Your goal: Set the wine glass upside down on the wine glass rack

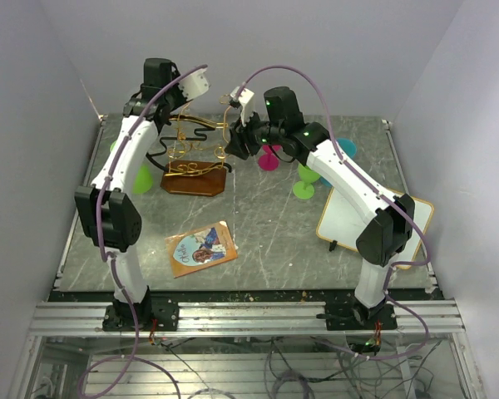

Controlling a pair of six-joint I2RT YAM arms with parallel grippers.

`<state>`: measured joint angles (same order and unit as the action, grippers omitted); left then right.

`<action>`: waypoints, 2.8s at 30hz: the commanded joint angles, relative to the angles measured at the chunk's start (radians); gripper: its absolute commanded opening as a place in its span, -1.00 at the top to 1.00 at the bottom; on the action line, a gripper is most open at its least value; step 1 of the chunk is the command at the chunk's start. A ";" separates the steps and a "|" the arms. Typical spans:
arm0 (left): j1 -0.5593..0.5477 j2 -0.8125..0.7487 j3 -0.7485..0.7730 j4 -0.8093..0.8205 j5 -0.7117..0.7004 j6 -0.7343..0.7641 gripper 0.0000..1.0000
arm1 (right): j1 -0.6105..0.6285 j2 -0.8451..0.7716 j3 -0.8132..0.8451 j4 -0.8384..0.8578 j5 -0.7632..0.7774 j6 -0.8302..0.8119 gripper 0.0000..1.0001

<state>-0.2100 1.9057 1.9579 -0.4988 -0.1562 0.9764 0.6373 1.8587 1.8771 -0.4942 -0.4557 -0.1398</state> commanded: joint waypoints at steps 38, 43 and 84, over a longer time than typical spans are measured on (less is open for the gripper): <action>0.006 -0.492 -0.315 0.089 0.080 -0.463 -0.45 | 0.014 -0.088 0.085 -0.072 0.047 -0.009 -0.37; 0.007 -0.529 -0.340 0.049 0.129 -0.533 -0.69 | 0.013 -0.128 0.107 -0.086 0.086 -0.037 -0.41; 0.008 -0.666 -0.416 -0.071 0.192 -0.604 -0.89 | -0.343 0.125 0.112 -0.016 0.290 0.104 0.05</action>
<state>-0.2081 1.2594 1.5417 -0.5694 0.0265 0.3664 0.2893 1.9282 1.9221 -0.5129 -0.1787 -0.0639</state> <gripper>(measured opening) 0.946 0.482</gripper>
